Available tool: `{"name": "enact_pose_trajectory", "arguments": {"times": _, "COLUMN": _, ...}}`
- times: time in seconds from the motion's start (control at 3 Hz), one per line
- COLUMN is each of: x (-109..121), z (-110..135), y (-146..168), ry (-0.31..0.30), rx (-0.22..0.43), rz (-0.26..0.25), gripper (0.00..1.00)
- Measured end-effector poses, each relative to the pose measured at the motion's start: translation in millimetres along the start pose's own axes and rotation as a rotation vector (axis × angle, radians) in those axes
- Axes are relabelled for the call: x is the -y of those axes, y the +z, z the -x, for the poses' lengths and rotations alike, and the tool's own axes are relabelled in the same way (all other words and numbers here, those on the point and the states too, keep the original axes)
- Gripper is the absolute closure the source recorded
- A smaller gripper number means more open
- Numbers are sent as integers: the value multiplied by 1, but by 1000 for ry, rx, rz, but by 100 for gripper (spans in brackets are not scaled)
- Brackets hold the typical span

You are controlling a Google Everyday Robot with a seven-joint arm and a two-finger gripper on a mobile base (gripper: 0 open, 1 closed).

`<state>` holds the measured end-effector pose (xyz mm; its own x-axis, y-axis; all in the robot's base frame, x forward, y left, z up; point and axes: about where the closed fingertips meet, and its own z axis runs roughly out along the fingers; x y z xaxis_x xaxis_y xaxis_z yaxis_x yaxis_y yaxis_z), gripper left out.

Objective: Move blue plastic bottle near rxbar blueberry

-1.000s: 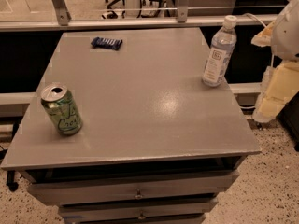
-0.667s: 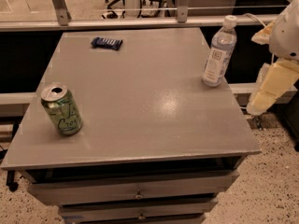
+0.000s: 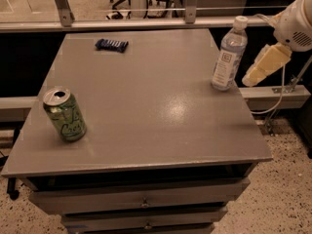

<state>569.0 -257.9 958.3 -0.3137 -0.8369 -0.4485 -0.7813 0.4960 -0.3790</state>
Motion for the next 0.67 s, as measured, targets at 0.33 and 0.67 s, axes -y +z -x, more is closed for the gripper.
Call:
{"name": "enact_pose_trajectory", "arguments": {"times": 0.33, "x": 37, "z": 6, "y": 22, "ry": 91, "rx": 106, "rz": -38, "gripper": 0}}
{"name": "enact_pose_trajectory", "arguments": {"times": 0.67, "x": 47, "z": 19, "y": 42, "ry": 166, "rx": 218, "rz": 7, "gripper": 0}}
